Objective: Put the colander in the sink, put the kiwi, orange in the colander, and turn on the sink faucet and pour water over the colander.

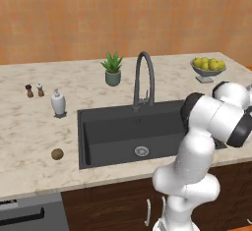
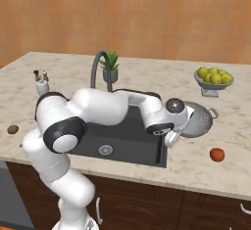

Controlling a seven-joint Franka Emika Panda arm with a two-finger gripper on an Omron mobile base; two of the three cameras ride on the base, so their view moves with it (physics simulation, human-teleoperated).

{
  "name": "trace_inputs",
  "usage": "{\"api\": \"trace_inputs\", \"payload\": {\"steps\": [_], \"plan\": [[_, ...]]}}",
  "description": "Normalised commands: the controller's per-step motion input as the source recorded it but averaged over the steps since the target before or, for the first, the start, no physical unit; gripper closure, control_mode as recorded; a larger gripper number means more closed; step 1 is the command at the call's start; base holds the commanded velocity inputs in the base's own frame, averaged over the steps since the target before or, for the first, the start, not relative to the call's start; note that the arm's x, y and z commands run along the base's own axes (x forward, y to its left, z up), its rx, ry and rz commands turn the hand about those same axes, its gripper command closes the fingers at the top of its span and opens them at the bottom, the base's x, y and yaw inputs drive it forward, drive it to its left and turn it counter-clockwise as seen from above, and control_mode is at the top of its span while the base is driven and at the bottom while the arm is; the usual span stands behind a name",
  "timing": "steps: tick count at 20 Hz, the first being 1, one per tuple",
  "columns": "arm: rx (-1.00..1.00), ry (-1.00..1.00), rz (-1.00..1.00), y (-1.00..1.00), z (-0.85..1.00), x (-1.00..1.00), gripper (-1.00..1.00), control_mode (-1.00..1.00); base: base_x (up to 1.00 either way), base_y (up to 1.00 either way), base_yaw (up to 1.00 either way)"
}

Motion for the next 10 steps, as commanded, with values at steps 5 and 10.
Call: {"api": "trace_inputs", "payload": {"steps": [5,10], "plan": [[-0.29,0.0,0.68,0.64,0.25,-0.57,1.0,-1.0,0.0,0.0,0.0],[-0.23,0.03,0.71,0.39,0.05,-0.49,1.0,-1.0,0.0,0.0,0.0]]}}
